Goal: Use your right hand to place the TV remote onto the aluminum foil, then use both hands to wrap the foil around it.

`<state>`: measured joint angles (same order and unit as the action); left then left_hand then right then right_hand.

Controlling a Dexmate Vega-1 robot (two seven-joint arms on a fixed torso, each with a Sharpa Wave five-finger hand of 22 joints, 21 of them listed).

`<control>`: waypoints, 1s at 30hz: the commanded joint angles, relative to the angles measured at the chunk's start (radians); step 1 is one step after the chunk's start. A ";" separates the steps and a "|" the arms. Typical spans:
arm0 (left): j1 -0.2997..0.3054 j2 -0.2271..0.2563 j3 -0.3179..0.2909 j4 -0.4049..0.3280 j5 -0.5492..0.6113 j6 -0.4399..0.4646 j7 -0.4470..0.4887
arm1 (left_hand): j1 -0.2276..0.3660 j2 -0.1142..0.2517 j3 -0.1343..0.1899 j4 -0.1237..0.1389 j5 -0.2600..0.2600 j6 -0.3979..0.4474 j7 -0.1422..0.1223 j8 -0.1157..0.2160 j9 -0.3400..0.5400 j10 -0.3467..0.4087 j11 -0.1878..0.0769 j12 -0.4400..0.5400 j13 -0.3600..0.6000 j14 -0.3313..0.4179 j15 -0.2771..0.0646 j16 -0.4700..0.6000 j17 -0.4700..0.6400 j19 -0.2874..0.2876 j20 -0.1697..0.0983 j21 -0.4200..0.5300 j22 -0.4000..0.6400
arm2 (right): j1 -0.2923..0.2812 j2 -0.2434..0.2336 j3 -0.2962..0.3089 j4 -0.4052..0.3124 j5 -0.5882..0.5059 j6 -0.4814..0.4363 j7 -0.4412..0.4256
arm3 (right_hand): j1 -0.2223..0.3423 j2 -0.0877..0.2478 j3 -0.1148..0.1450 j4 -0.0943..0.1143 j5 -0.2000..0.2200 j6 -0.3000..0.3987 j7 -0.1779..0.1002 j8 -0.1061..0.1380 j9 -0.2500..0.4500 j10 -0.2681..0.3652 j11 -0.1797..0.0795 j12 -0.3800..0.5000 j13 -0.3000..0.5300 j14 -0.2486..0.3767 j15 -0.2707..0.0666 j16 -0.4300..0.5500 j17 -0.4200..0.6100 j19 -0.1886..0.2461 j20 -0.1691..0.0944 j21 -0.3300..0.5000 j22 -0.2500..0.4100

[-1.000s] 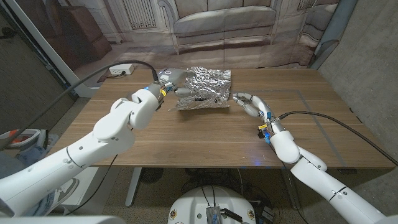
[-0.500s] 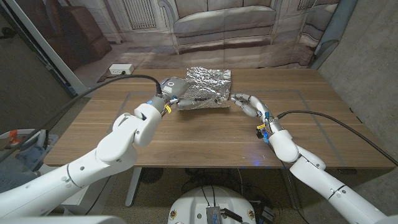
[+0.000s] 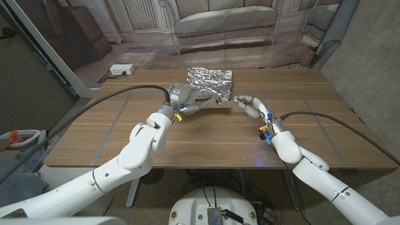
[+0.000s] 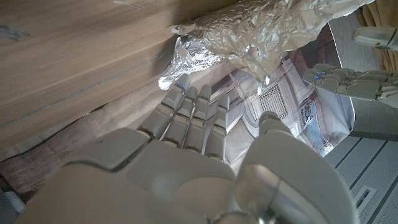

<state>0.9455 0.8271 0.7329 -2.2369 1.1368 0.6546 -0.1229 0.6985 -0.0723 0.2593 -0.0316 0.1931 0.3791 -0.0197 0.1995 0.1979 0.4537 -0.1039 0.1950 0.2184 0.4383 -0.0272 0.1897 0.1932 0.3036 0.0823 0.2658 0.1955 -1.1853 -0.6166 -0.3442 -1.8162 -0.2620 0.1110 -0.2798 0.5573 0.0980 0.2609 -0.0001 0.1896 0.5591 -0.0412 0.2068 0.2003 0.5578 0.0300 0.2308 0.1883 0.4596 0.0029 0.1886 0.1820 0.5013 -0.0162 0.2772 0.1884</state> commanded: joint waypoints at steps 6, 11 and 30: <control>-0.058 -0.091 0.085 0.153 0.037 0.009 0.022 | 0.005 -0.002 0.003 -0.003 0.010 0.012 -0.001 0.007 0.003 0.012 -0.007 0.010 -0.001 0.013 -0.004 0.010 0.001 0.011 -0.001 0.003 0.000 | -0.019 -0.002 0.021 -0.012 0.008 -0.017 0.011 | -0.008 0.001 0.008 -0.005 0.006 0.003 0.003 -0.001 -0.001 0.004 0.003 0.001 0.003 0.011 -0.001 -0.002 0.002 0.009 0.002 -0.003 0.004; -0.075 -0.128 0.096 0.226 0.034 0.014 0.067 | 0.010 0.001 0.004 -0.006 0.012 0.022 -0.005 0.012 0.003 0.016 -0.007 0.012 -0.002 0.016 -0.005 0.011 0.000 0.013 -0.004 0.004 0.000 | -0.023 -0.002 0.026 -0.016 0.008 -0.025 0.016 | -0.008 0.001 0.008 -0.006 0.006 0.004 0.003 -0.001 -0.001 0.004 0.002 0.001 0.003 0.011 -0.001 -0.002 0.002 0.010 0.002 -0.003 0.004; -0.141 -0.213 0.002 0.306 -0.143 0.018 0.102 | 0.014 0.010 0.005 -0.008 0.016 0.079 -0.012 0.032 0.001 0.039 -0.017 0.016 -0.004 0.016 -0.009 0.008 0.000 -0.051 0.005 -0.023 0.001 | -0.041 0.021 0.043 -0.009 0.012 -0.031 0.003 | -0.010 0.003 0.010 -0.008 0.006 0.006 0.003 -0.001 -0.001 0.009 0.000 0.002 0.003 0.012 0.000 -0.002 0.002 0.012 0.002 -0.004 0.004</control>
<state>0.8412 0.6574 0.8066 -1.9547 1.1307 0.6769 -0.0169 0.7080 -0.0701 0.2625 -0.0345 0.2010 0.4444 -0.0329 0.2260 0.1978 0.4820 -0.1182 0.2078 0.2137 0.4575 -0.0358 0.2013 0.1905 0.2606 0.0837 0.2473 0.1956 -1.2145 -0.6098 -0.3118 -1.8323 -0.2534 0.0788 -0.2654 0.5535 0.1019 0.2651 -0.0043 0.1896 0.5590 -0.0412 0.2068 0.2003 0.5578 0.0300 0.2308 0.1883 0.4596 0.0029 0.1887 0.1820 0.5049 -0.0127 0.2731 0.1883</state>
